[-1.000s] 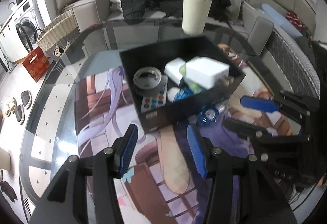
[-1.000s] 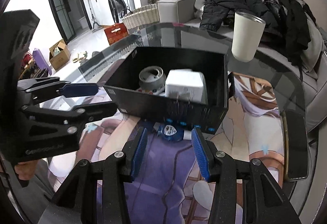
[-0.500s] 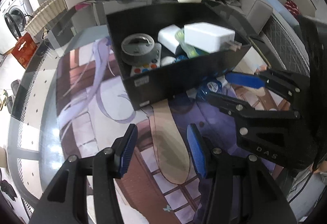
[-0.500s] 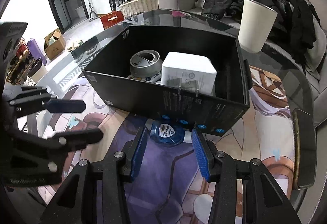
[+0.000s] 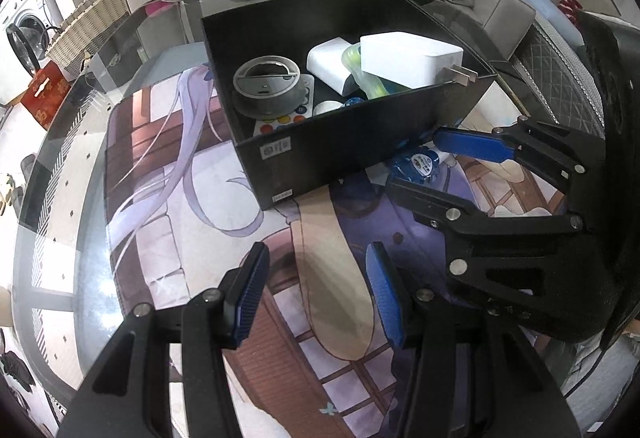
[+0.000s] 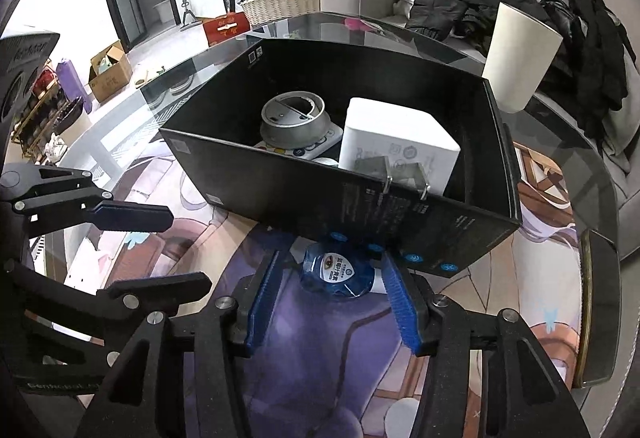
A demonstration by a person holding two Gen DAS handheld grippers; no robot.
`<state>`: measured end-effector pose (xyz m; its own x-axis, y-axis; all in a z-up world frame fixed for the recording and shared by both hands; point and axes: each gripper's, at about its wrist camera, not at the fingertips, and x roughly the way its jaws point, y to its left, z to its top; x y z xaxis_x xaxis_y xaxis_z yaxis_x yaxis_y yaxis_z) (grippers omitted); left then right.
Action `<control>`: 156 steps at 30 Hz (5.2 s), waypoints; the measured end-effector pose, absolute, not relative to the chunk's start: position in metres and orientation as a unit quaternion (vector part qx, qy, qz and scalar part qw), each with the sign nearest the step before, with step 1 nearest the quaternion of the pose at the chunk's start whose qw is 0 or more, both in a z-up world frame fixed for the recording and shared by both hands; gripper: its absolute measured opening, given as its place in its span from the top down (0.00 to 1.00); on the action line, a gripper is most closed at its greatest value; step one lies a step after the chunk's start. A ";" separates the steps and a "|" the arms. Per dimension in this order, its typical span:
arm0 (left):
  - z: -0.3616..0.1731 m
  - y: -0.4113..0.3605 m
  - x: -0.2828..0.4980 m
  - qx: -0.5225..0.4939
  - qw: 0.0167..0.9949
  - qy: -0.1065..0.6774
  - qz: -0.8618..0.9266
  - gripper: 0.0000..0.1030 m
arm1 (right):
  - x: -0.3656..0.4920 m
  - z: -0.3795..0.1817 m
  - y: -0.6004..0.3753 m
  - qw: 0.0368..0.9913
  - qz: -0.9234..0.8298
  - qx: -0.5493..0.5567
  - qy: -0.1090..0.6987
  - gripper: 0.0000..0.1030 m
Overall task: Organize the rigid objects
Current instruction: 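Move the right gripper down to the second blue bottle beside the box, then close the right gripper on the blue bottle, then lift the blue bottle with the right gripper, then carry the blue bottle in the right gripper over the black box, then lower the blue bottle into the box and open the right gripper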
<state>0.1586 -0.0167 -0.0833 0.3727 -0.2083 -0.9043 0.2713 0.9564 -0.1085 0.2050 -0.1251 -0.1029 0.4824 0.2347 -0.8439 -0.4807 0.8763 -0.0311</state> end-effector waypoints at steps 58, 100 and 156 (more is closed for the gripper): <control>-0.080 -0.017 0.159 0.025 0.829 0.539 -0.148 0.51 | 0.216 -0.118 -0.137 0.851 0.159 -0.075 0.494 0.44; 0.055 -0.010 0.097 0.028 0.978 0.189 -0.086 0.47 | 0.108 0.031 -0.171 0.972 0.173 -0.077 0.141 0.44; -0.030 0.002 0.253 -0.048 0.889 0.455 -0.014 0.31 | 0.284 -0.052 -0.147 0.896 0.136 -0.057 0.418 0.36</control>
<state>0.2532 0.0017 -0.0303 0.5855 -0.0681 -0.8078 -0.0186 0.9951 -0.0974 0.2843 -0.1472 -0.0516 0.6131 0.1961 -0.7653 -0.2917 0.9564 0.0114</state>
